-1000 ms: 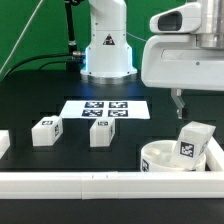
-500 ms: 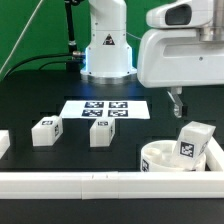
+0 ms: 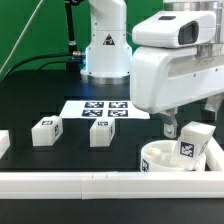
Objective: Assemble stool
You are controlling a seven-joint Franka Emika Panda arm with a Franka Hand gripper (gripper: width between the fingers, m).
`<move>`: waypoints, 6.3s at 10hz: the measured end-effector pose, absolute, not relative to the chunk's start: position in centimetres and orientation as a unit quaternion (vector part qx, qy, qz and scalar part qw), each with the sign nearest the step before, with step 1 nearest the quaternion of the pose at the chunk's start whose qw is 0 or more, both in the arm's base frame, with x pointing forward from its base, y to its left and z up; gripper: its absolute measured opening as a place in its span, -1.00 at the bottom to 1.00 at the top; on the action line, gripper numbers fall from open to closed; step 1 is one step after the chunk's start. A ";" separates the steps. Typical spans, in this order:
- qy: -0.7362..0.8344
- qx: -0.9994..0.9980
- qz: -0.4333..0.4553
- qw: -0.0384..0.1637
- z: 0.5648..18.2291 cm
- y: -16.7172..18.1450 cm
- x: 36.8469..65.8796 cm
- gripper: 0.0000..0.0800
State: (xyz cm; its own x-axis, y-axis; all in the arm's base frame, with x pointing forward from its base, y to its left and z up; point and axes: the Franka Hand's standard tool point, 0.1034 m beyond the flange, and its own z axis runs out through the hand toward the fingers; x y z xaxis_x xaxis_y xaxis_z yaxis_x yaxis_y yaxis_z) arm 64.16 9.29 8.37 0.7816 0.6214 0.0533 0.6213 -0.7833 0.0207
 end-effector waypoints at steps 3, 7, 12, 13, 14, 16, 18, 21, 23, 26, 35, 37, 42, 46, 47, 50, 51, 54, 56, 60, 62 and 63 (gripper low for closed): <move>0.349 0.936 0.041 0.006 7.4 9.4 64.0 0.62; 0.239 0.970 0.041 0.000 7.4 9.4 64.0 -0.15; 0.022 0.998 0.062 -0.015 7.4 9.1 65.0 -0.15; -0.032 0.997 0.062 -0.017 7.3 8.9 65.0 -0.15; -0.076 0.995 0.063 -0.019 7.3 8.7 65.0 -0.15; -0.207 0.976 0.069 -0.027 7.3 7.9 64.8 -0.15; -0.320 0.945 0.062 -0.033 7.3 7.1 64.5 -0.15; -0.429 0.901 0.051 -0.029 7.2 6.7 64.0 -0.15; -0.493 0.868 0.045 -0.033 7.2 6.6 63.8 -0.15; -0.680 0.731 0.038 -0.032 7.1 5.8 62.6 -0.15; -0.784 0.619 0.027 -0.017 7.0 5.7 61.5 -0.15; -0.783 0.622 0.027 -0.017 7.0 5.8 61.5 0.42; -0.773 0.632 0.034 -0.044 9.3 6.8 61.9 0.62; -0.768 0.638 0.034 -0.043 9.2 6.9 61.9 0.62; -0.765 0.642 0.034 -0.043 9.3 6.8 61.9 0.62; -0.693 0.713 0.068 -0.079 10.9 4.3 61.1 0.62; -0.662 0.743 0.071 -0.073 10.7 3.7 60.7 0.62; -0.578 0.810 0.078 -0.065 10.8 3.7 60.7 0.62; -0.524 0.845 0.082 -0.059 10.7 3.6 60.6 0.62; -0.286 0.954 0.079 -0.038 9.6 -3.3 57.6 0.62; -0.229 0.970 0.069 -0.035 9.7 -3.6 57.4 0.62; -0.199 0.977 0.064 -0.034 9.6 -3.7 57.2 0.62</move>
Offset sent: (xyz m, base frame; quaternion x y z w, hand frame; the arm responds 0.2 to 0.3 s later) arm 0.0000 0.0000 0.0000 0.0000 0.0000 0.0000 1.0000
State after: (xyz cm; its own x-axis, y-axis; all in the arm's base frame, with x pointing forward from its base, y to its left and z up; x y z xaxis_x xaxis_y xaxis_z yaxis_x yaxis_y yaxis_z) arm 57.20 -3.70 9.59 0.9126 -0.3930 0.1123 -0.3844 -0.9186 -0.0914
